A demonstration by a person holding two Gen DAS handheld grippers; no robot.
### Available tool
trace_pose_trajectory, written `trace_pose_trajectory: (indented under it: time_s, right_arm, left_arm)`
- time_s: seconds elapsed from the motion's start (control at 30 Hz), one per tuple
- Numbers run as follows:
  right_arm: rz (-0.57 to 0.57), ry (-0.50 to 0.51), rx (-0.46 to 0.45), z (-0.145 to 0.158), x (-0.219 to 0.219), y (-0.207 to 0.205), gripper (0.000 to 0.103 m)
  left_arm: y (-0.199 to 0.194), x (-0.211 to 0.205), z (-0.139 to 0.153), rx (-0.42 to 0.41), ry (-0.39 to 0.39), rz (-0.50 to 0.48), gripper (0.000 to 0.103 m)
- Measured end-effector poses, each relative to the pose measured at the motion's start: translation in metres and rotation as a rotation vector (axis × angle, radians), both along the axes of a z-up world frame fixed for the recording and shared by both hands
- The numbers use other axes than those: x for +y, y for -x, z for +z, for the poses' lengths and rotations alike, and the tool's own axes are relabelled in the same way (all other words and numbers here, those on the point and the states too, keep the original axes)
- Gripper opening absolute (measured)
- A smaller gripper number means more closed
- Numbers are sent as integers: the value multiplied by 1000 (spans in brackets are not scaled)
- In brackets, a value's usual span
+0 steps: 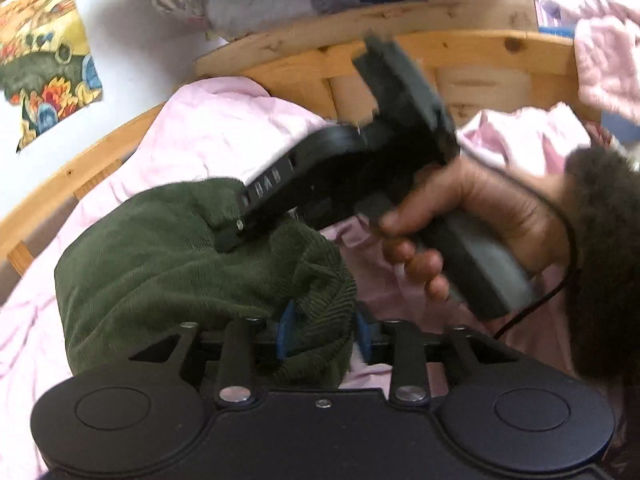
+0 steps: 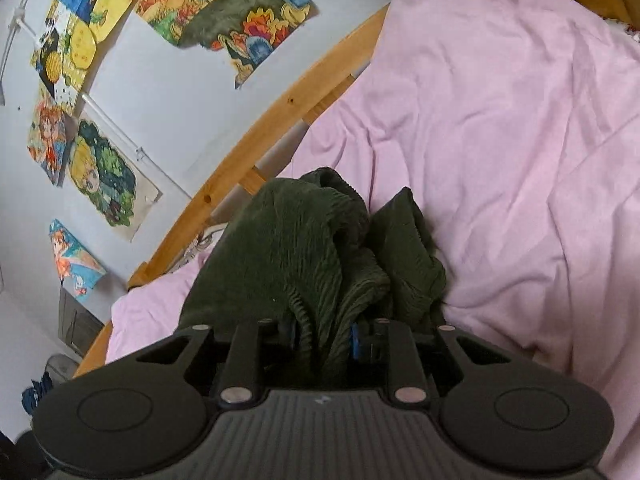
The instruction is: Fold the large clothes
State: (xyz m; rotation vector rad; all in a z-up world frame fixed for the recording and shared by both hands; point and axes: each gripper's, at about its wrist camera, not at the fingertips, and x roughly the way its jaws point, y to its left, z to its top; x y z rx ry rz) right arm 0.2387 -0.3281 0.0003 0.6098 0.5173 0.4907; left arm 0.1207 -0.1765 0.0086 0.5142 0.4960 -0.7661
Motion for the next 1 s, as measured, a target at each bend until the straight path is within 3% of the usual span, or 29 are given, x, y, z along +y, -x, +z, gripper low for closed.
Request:
trace_pose_trajectory:
  time_s: [0.13,0.23,0.3,0.37,0.43,0.5,0.57,0.63,0.7,0.73,0.8,0.9,1.0]
  right_arm:
    - [-13,88,-17,3,3,5,32]
    - [-32,183,-45,10,15,9,36]
    - [-58,271,-64,15,25,13,43]
    - [-78,385,-100,22,39,19,48]
    - [-98,463,-123,24,47,23,55]
    - [-103,478,-128,24,50,25,57]
    - [-127,476,-123,22,52,25,64]
    - [-143,508,-129,18,58,26,66]
    - [-162,554,-142,16,65,28,71]
    - [-175,575,-145,15,66,29,79]
    - [-229,598,-140,13,67,30,93]
    - [-317,530,-163,18,61,39,98]
    - [-436,571,-325,45,68,64,103]
  left_arm:
    - [9,29,19,44,152,-19,78]
    - [15,57,34,33,255,65,88]
    - [14,72,41,-8,287,212,101]
    - [8,82,45,-74,265,371,102]
    - [-8,95,45,-73,245,476,102]
    - [-23,107,43,-34,285,541,102]
    - [-42,117,37,30,341,576,102]
    - [-66,121,22,143,367,617,103]
    - [-81,124,4,264,402,625,103]
    - [-84,125,-5,308,419,615,103]
    - [-87,123,-20,326,408,596,103]
    - [-84,124,-33,320,419,592,102]
    - [-86,133,-36,342,446,581,102]
